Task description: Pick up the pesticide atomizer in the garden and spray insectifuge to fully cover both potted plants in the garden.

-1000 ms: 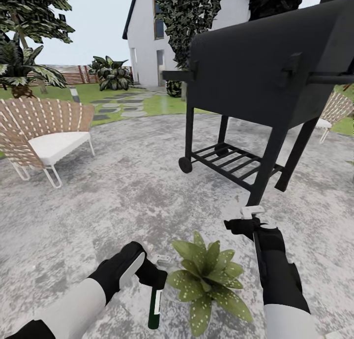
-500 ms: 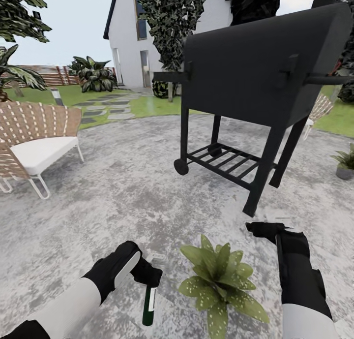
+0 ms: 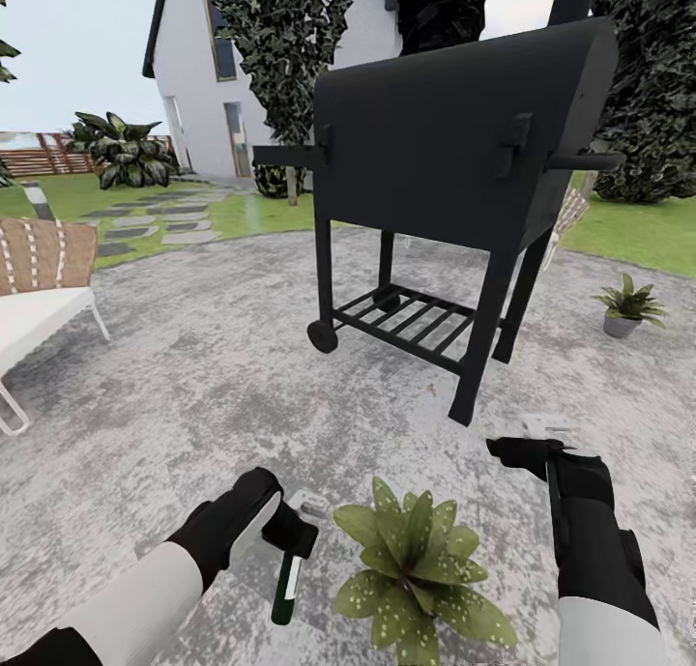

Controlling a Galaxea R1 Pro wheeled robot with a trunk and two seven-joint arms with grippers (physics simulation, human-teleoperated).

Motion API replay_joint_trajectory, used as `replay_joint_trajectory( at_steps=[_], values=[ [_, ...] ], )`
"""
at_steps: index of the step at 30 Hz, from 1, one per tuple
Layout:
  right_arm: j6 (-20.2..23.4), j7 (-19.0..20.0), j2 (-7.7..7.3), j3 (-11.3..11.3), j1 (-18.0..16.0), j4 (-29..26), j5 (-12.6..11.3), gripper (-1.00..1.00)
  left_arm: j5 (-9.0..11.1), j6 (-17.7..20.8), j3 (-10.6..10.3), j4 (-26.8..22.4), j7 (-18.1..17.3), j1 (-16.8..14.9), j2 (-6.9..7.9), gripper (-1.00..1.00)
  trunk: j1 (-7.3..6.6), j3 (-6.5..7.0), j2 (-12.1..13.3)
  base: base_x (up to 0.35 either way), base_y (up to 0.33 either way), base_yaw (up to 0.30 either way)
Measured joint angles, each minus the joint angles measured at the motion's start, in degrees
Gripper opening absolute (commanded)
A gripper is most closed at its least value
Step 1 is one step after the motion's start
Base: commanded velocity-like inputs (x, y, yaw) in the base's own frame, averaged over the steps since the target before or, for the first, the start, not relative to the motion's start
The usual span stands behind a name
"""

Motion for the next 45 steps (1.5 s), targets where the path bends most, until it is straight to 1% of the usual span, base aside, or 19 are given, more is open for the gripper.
replay_joint_trajectory(
  at_steps=[5,8,10,12,14,15,18,22,27,37,39,42,45],
  values=[
    [-0.7,-0.3,0.0,0.0,0.0,0.0,0.0,1.0,0.3,0.1,0.1,0.3,-0.2,0.0,-0.06,-1.0,0.0,0.16,0.0,0.0,0.32,-0.281],
    [-0.6,-0.3,0.0,0.0,0.0,0.0,0.0,1.0,0.1,0.2,0.0,0.1,-0.1,0.0,-0.24,-1.0,0.0,0.26,0.0,0.0,0.123,-0.281],
    [-0.6,-0.3,0.0,0.0,0.0,0.0,0.0,1.0,-0.1,0.3,-0.2,0.3,0.1,0.0,-1.68,-1.0,0.0,0.32,0.0,0.0,0.017,-0.281],
    [-0.6,-0.3,0.0,0.0,0.0,0.0,0.0,1.0,-0.4,0.3,-0.2,0.3,0.3,0.0,-2.48,-1.0,0.0,0.39,0.0,0.0,0.004,-0.281],
    [-0.6,-0.3,0.0,0.0,0.0,0.0,0.0,1.0,-0.2,0.3,-0.3,0.3,0.3,0.0,-3.59,-1.0,0.0,0.45,0.0,0.0,0.001,-0.281],
    [-0.6,-0.3,0.0,0.0,0.0,0.0,0.0,1.0,-0.4,0.3,-0.3,0.4,0.4,0.0,-3.88,-1.0,0.0,0.48,0.0,0.0,0.0,-0.281],
    [-0.7,-0.3,0.0,0.0,0.0,0.0,0.0,1.0,-0.6,0.2,-0.3,0.4,0.4,0.0,-3.92,-1.0,0.0,0.56,0.0,0.021,0.028,-0.16],
    [-0.7,-0.2,0.0,0.0,0.0,0.0,0.0,1.0,-0.5,0.3,-0.3,0.7,0.3,0.0,-3.91,-1.0,0.0,0.57,0.0,0.212,0.206,-0.036],
    [-0.7,-0.2,0.0,0.0,0.0,0.0,0.0,1.0,-0.4,0.1,-0.3,0.7,0.3,0.0,-3.72,-1.0,0.0,0.57,0.0,0.106,0.178,-0.237],
    [-0.7,-0.2,0.02,0.0,0.0,0.0,0.0,1.0,-0.4,0.0,-0.3,1.4,0.0,0.0,-3.94,-1.0,0.0,0.57,0.0,0.002,0.002,-0.007],
    [-0.7,-0.2,0.01,0.0,0.0,0.0,0.0,1.0,-0.3,0.0,-0.2,2.2,0.1,0.0,-3.99,-1.0,0.0,0.57,0.0,0.0,0.0,0.0],
    [-0.7,-0.3,0.0,0.0,0.0,0.0,0.0,1.0,-0.4,-0.2,-0.1,5.0,0.2,0.0,-4.06,-1.0,0.0,0.57,0.0,0.0,0.0,0.0],
    [-0.7,-0.3,0.0,0.0,0.0,0.0,0.0,1.0,-0.4,-0.4,-0.1,6.6,0.1,0.0,-4.12,-1.0,0.0,0.57,0.0,0.0,0.0,0.0]
  ],
)
